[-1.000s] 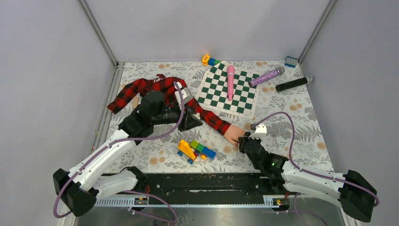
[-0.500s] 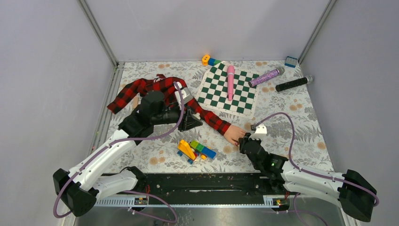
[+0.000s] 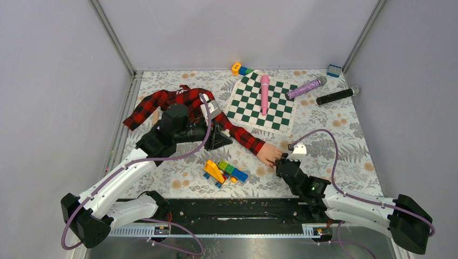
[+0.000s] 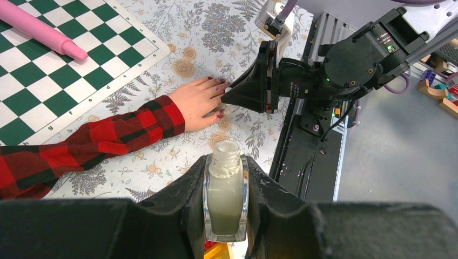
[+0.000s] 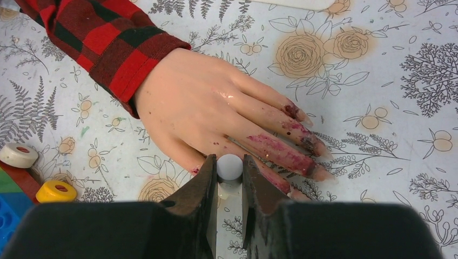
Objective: Paint the nails
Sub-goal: Paint the nail polish on the nail.
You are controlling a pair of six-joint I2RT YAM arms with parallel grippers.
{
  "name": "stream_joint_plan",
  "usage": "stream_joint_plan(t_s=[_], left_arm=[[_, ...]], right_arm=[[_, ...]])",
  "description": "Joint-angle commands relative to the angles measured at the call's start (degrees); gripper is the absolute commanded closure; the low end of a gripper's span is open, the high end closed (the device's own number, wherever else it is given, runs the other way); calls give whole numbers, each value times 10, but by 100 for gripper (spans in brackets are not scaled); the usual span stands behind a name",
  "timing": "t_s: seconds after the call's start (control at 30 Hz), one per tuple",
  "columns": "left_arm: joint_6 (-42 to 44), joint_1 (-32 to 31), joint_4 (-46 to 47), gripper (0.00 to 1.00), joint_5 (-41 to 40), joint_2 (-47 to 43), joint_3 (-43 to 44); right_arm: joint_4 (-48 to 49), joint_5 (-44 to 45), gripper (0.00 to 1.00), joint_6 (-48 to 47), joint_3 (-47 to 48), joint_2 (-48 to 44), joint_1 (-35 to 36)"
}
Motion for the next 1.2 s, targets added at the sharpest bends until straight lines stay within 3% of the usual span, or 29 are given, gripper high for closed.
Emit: stream_joint_plan(t_s=[0.0, 1.17], left_arm=[[-1, -2, 30, 100, 13, -10, 18], [-2, -2, 31, 100, 13, -9, 17]], right_arm=[[-6, 34, 100, 17, 3, -2, 8], [-34, 86, 100, 46, 7, -8, 24]])
